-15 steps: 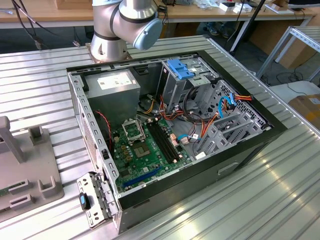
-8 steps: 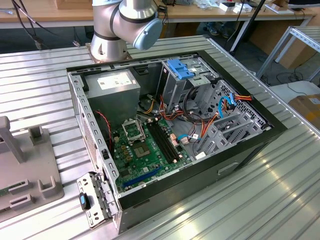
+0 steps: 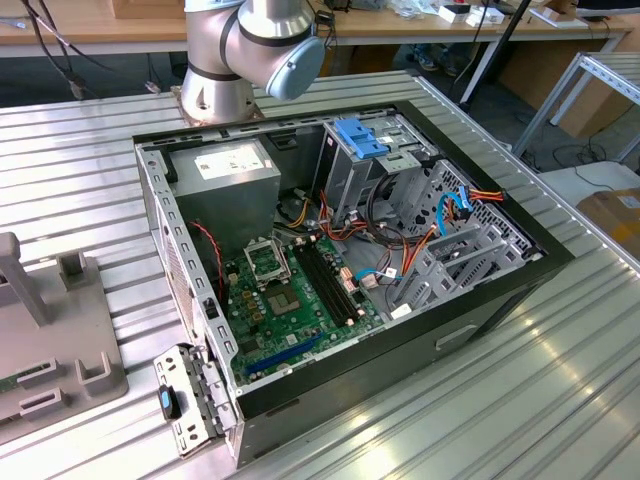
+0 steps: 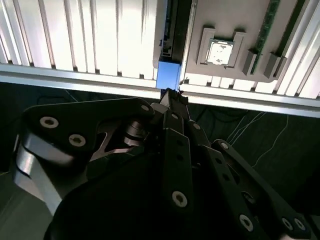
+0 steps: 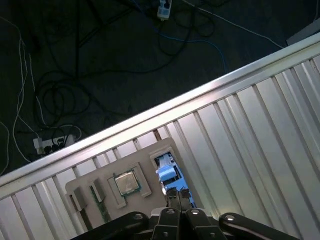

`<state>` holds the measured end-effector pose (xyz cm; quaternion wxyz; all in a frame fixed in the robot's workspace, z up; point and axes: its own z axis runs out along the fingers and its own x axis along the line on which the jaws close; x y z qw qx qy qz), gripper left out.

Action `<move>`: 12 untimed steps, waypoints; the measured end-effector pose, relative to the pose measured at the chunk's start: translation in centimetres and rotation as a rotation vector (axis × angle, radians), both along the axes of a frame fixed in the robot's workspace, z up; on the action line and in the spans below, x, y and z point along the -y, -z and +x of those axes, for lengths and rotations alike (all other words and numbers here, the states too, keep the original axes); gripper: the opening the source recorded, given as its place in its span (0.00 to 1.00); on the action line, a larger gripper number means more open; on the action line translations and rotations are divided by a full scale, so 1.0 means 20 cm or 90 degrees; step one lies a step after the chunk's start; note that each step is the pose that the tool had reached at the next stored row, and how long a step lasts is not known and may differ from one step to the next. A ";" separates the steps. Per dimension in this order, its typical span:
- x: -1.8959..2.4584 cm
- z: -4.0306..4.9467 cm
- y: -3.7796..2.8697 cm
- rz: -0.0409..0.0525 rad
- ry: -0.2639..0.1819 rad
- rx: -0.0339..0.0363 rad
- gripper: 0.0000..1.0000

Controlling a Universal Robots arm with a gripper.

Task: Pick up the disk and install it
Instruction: 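Pick up the disk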

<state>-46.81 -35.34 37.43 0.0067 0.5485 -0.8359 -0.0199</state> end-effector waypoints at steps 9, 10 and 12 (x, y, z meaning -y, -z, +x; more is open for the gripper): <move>-0.002 0.000 0.001 0.0000 -0.105 0.0000 0.11; -0.002 0.000 0.001 0.0000 -0.105 0.0000 0.11; -0.002 0.000 0.001 0.0000 -0.105 0.0000 0.11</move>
